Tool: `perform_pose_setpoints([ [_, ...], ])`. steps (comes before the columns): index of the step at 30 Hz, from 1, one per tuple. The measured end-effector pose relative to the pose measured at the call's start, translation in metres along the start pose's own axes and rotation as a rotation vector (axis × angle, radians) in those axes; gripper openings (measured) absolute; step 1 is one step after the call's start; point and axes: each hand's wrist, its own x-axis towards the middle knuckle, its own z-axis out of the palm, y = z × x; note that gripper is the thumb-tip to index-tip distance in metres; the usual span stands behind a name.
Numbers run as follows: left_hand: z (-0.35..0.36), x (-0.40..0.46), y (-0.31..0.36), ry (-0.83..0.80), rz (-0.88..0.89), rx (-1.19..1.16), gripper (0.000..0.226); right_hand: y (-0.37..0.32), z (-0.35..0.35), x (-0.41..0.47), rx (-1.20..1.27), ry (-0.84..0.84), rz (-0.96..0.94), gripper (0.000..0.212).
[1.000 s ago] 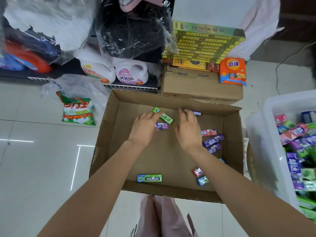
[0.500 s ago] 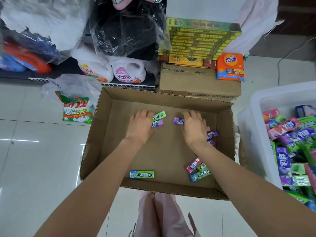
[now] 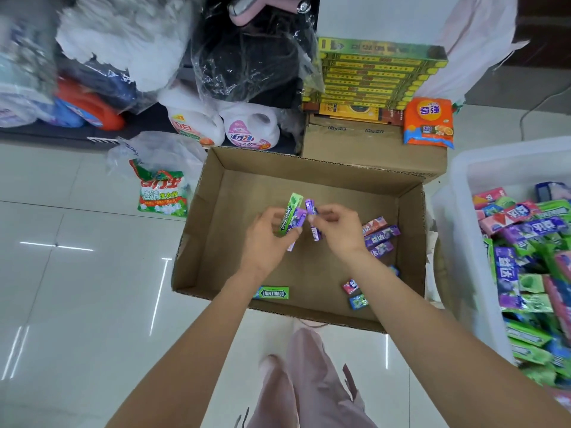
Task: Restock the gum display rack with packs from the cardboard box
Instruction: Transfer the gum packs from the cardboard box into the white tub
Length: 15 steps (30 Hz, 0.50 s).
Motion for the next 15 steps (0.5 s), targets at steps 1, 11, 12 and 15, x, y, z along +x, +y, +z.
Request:
perform_pose_setpoints([
  [1,-0.005,-0.006,0.004,-0.016,-0.024,-0.086,0.023,-0.004,0.002,-0.009,0.079,-0.024,0.012,0.016],
  [11,-0.045,-0.091,0.061,-0.237,-0.112,-0.51,0.033,-0.044,-0.019,-0.119,0.393,-0.073,-0.07,0.011],
  [12,-0.044,-0.101,0.07,-0.269,-0.1,-0.505,0.031,-0.046,-0.029,-0.13,0.393,-0.058,-0.088,0.012],
  [15,-0.032,-0.125,0.098,-0.339,-0.061,-0.475,0.024,-0.048,-0.066,-0.158,0.367,-0.016,-0.128,0.015],
])
